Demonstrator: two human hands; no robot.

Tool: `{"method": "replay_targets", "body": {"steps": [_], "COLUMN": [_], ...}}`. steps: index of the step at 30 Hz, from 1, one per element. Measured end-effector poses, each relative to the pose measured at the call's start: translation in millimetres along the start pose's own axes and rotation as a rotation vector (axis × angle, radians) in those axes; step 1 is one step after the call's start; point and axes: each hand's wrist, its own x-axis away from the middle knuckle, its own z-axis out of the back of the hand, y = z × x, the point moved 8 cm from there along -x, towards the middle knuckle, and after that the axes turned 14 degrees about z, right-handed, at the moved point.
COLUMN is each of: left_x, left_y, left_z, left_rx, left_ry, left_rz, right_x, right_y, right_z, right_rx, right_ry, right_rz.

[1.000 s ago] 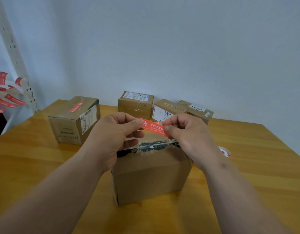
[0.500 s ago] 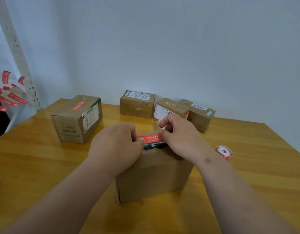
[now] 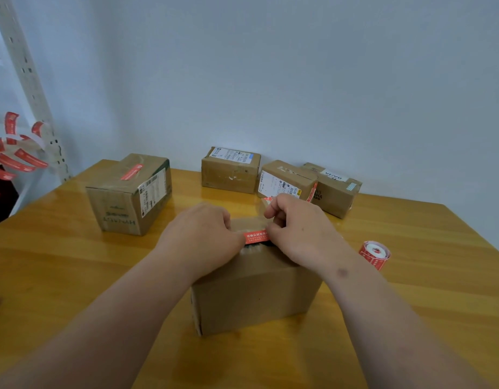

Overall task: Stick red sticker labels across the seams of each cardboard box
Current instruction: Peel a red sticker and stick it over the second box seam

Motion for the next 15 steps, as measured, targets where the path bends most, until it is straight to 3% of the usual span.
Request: {"method": "replay_targets", "body": {"steps": [15], "left_x": [-3.5], "left_y": [-3.4], "left_z": [-2.0], "left_rx": [-0.004], "left_ry": [-0.030], "left_rz": [0.008], "right_x": [3.0], "right_y": [2.5], "right_z": [-0.5], "right_rx": [0.079], "right_ry": [0.015], "right_rz": [0.039]}}
